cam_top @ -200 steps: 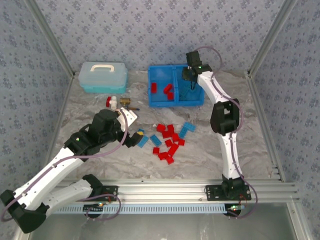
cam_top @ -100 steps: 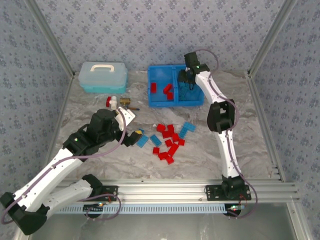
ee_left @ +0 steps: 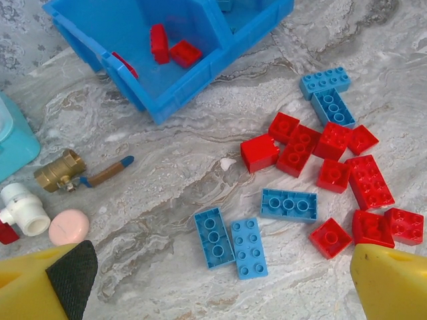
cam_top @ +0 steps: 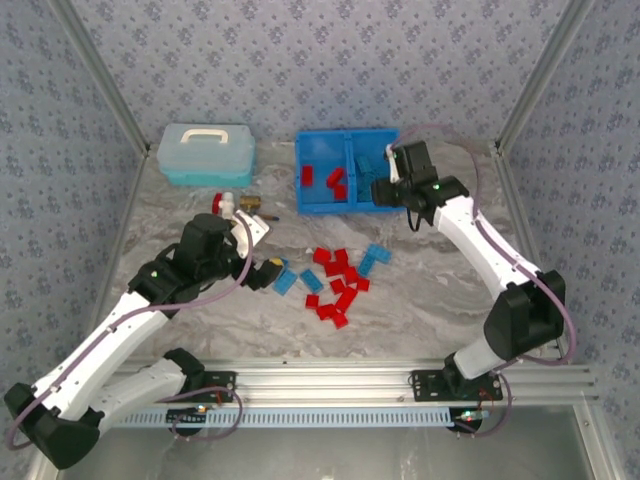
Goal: Sort the legos into containers by color
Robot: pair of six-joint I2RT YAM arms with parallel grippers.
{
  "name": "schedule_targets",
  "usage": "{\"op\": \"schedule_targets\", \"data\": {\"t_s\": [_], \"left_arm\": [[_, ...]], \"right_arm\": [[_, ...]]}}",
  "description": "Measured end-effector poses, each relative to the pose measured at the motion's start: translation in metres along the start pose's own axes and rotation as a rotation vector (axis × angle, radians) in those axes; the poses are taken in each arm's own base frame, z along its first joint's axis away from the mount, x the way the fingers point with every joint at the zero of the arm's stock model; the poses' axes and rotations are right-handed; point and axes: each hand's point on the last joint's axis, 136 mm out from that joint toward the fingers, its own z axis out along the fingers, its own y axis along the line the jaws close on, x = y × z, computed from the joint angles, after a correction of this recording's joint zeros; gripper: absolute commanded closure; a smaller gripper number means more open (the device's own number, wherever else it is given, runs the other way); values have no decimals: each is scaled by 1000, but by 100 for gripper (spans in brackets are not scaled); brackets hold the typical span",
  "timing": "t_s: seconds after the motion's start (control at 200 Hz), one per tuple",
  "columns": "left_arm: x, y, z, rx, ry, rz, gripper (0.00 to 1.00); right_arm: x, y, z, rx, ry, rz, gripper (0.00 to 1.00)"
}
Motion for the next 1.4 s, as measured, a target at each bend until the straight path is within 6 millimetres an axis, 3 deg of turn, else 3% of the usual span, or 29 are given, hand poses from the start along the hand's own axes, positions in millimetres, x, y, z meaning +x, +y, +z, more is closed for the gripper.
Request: {"op": "schedule_targets", "data": {"t_s": [0.105, 0.27, 0.46, 0.655, 0.824, 1.024, 1.399], "left_arm": [[0, 2, 1, 5, 0, -9, 1], [1, 3, 3, 6, 7, -14, 1], [2, 3, 3, 4, 8, -14, 1], [2, 4, 3, 1, 9, -14, 1], [2, 4, 3, 1, 9, -14, 1], [2, 4, 3, -3, 10, -14, 1], [2, 4, 3, -3, 10, -13, 1]], "right_arm": [[49, 8, 27, 2, 179, -115, 39], [119, 12, 65, 1, 467, -301, 28], [156, 16, 80, -24, 638, -480, 26], [165, 8, 84, -15, 674, -588, 27], [166, 8, 88, -24, 684, -627, 34], [165, 11, 91, -38, 681, -642, 56], [164, 4, 97, -24, 674, -581, 57]]}}
